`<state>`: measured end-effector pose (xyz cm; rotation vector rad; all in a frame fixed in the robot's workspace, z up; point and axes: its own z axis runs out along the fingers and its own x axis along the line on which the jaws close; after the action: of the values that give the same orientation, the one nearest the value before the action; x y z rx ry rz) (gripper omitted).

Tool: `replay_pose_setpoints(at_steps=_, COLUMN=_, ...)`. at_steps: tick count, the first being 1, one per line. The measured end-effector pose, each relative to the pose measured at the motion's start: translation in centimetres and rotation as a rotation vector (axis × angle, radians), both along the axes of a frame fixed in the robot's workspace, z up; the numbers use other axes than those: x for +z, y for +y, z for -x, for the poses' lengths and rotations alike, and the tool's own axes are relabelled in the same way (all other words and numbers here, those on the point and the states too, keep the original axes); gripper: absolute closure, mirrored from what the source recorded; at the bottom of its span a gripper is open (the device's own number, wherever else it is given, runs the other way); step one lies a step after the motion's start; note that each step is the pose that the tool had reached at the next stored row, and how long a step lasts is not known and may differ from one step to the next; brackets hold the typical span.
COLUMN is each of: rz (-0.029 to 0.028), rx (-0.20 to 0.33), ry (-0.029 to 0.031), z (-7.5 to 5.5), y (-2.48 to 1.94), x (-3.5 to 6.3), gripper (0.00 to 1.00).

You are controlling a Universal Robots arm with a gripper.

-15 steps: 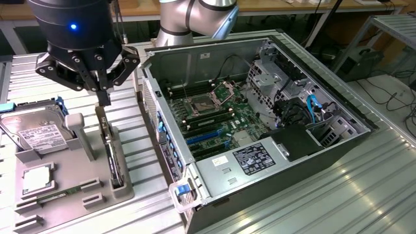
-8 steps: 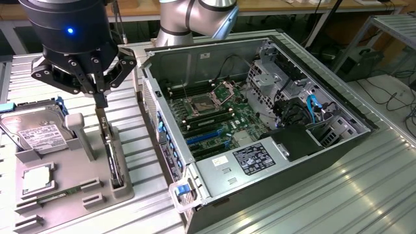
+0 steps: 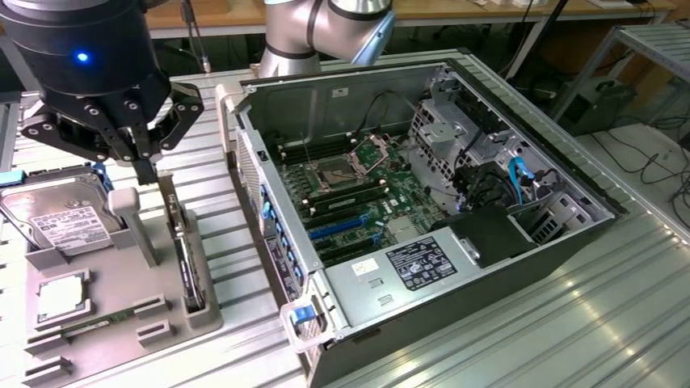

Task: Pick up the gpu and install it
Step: 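Reach for the gpu, then pick up the gpu and move the gpu toward the slot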

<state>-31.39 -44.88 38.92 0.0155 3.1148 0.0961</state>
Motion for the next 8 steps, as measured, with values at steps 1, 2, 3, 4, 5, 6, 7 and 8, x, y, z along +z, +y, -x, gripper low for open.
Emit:
replay_pose_setpoints(at_steps=1, rz=-0.0009, rx=0.000, ry=0.0001, z=0.34, y=0.00, x=-0.01, gripper=0.89)
replay_pose_setpoints(at_steps=2, rz=-0.0014, rx=0.001, ry=0.0000, z=0.52, y=-0.03, x=-0.01, gripper=0.89)
replay_pose_setpoints(at_steps=3, rz=-0.0017, rx=0.001, ry=-0.0003, z=0.56, y=-0.05, x=-0.03, gripper=0.89)
replay_pose_setpoints(at_steps=4, rz=-0.0017, rx=0.001, ry=-0.0004, z=0.56, y=-0.05, x=-0.03, gripper=0.89)
replay_pose_setpoints(at_steps=5, rz=-0.0018, rx=0.001, ry=-0.0004, z=0.56, y=-0.05, x=-0.03, gripper=0.89)
replay_pose_setpoints(at_steps=6, rz=-0.0016, rx=0.001, ry=-0.0002, z=0.57, y=-0.05, x=-0.02, gripper=0.89)
replay_pose_setpoints(at_steps=7, rz=-0.0016, rx=0.001, ry=-0.0003, z=0.57, y=-0.05, x=-0.02, gripper=0.89)
replay_pose_setpoints(at_steps=8, rz=-0.0016, rx=0.001, ry=-0.0003, z=0.57, y=-0.05, x=-0.02, gripper=0.89)
